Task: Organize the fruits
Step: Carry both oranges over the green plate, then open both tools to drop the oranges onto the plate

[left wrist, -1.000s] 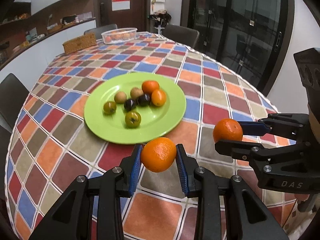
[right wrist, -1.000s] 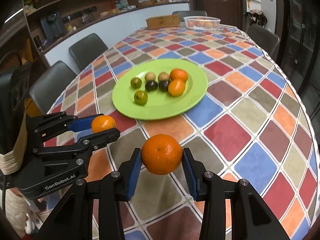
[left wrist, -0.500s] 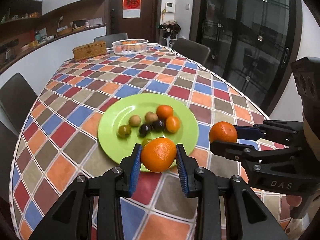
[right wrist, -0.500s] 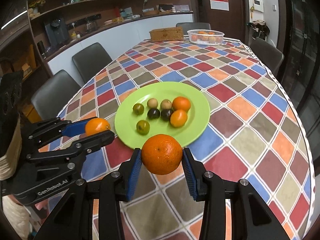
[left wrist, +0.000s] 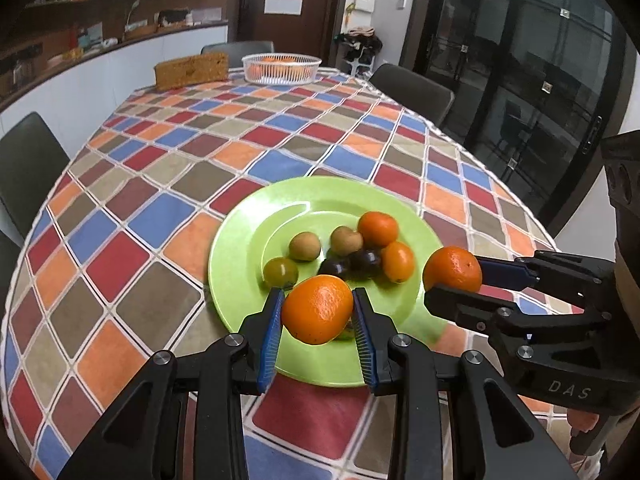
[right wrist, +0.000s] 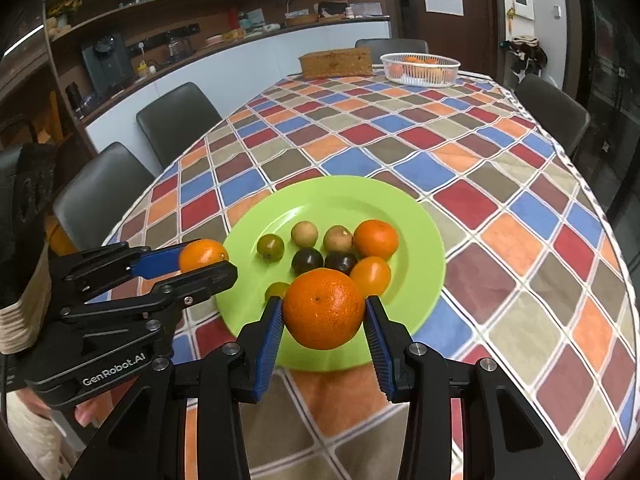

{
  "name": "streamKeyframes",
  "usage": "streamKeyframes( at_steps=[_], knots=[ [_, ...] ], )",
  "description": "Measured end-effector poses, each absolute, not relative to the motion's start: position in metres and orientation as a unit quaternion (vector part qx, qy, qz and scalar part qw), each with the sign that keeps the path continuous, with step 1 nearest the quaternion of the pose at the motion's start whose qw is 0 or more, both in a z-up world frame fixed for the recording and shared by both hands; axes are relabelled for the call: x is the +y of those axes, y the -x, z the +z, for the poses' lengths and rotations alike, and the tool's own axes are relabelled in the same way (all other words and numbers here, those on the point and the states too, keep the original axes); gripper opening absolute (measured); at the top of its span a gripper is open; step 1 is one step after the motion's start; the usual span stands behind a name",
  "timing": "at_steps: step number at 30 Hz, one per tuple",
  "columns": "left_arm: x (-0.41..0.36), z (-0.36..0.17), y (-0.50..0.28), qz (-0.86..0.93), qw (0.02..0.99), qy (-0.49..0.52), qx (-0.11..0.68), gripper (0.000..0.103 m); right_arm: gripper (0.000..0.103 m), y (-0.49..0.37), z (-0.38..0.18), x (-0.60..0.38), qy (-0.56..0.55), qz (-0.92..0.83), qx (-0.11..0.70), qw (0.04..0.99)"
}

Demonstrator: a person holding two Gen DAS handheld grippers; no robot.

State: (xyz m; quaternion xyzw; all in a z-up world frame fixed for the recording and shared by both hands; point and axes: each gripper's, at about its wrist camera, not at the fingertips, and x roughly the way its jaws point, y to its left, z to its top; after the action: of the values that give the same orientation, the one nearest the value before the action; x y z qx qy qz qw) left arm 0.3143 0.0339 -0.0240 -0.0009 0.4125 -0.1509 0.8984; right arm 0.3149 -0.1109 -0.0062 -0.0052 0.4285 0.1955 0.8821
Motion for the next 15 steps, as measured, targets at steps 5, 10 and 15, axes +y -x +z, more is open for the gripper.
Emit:
streamKeyframes(
  at_steps=[5, 10, 15],
  knots=[
    [0.038, -0.04, -0.327, -0.148, 0.893, 0.005, 0.426, 0.033, 0.042, -0.33, -0.022, -0.106, 0.004, 0.196, 0.442, 0.875],
    [0.039, -0.048, -0.333, -0.146, 0.891, 0.004, 0.43, 0.033, 0.042, -0.337, -0.035, -0.102, 0.007, 0.195, 0.454, 0.869],
    [0.041, -0.048, -0.332, -0.139, 0.894, -0.001, 0.426, 0.042, 0.042, -0.341, -0.04, -0.103, 0.003, 0.193, 0.46, 0.867]
  ],
)
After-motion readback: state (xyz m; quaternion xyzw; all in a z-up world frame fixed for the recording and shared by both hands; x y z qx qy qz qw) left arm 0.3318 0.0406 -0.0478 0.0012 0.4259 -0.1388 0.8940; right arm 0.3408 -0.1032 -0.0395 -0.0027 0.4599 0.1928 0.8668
